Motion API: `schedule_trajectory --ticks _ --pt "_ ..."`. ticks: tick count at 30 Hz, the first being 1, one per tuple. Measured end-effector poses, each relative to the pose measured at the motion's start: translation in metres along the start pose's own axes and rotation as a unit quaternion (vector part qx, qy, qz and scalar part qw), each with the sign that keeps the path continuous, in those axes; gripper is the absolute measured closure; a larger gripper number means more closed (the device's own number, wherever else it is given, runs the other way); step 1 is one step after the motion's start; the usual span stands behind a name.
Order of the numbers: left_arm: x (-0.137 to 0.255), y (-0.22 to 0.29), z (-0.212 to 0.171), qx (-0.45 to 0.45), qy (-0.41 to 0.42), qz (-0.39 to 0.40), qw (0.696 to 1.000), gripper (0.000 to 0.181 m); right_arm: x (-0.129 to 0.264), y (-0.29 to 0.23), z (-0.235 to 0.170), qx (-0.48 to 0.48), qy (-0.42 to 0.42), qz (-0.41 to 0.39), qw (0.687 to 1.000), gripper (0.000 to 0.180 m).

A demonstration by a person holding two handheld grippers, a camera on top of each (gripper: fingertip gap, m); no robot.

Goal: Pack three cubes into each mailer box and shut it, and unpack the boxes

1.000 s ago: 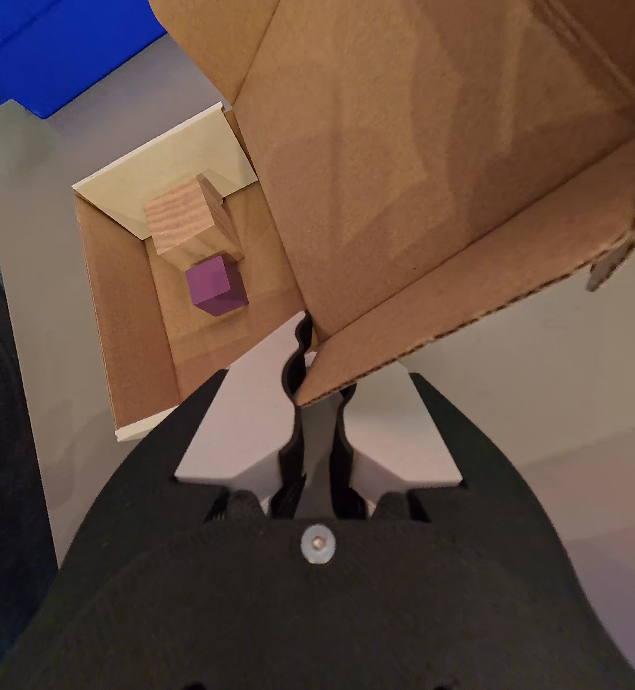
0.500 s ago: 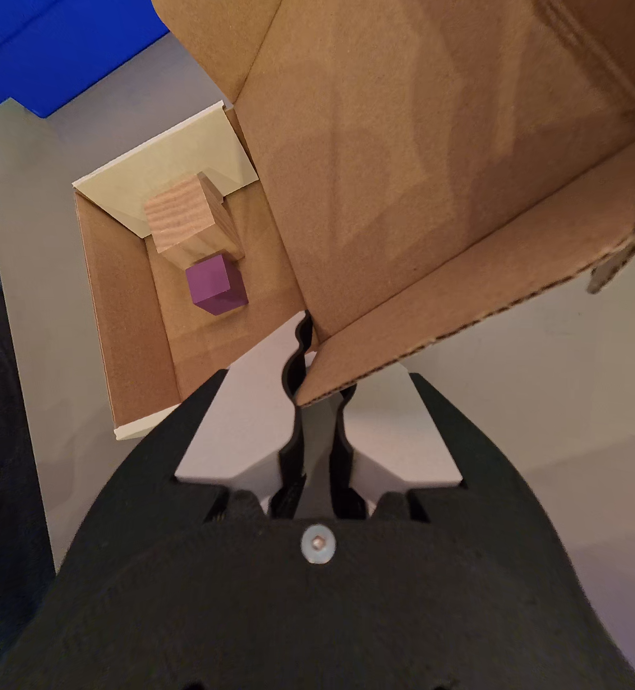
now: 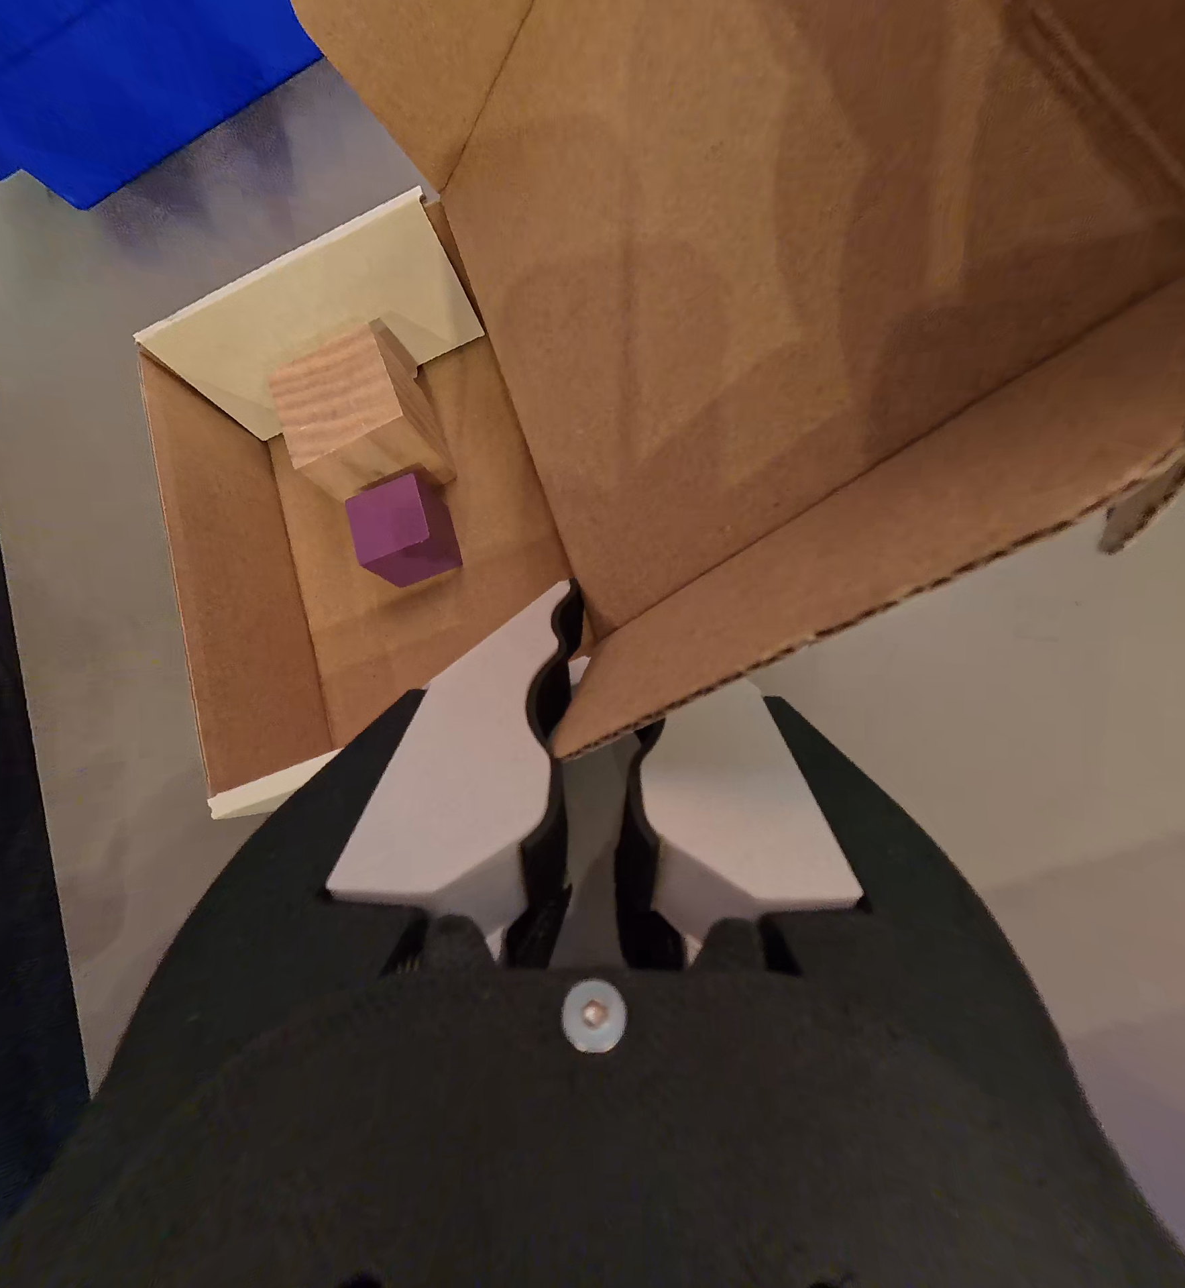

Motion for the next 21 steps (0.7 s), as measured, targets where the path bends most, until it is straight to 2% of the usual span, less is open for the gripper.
schedule_trajectory --ticks 5,10,17,19,21 --pt "-0.078 0.027 0.031 -0.020 -0.026 -0.087 0.996 0.159 0.001 0.000 -0.001 0.001 0.003 0.001 1.000 0.175" --pt "-0.121 0.045 0.029 -0.019 -0.076 -0.116 0.990 0.159 0.001 0.001 -0.002 0.003 0.008 0.007 1.000 0.175" --pt "-0.139 0.055 0.023 -0.032 -0.092 -0.113 0.989 0.157 0.001 0.002 -0.002 0.005 0.009 0.008 1.000 0.175" --pt "-0.135 0.051 0.024 -0.017 -0.090 -0.110 0.990 0.146 0.001 0.002 -0.002 0.005 0.009 0.008 1.000 0.176" --pt "-0.124 0.044 0.024 -0.008 -0.074 -0.093 0.993 0.145 0.001 0.002 -0.002 0.005 0.010 0.007 1.000 0.176"
Point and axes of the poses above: each gripper's, where its closed fingertips meet, x back along the fingers, z out of its top, y = z × x across the jaws, the point moved 9 cm from there along x, back along the fingers, and after that the axes turned 15 degrees about z, right-handed, at the moved point
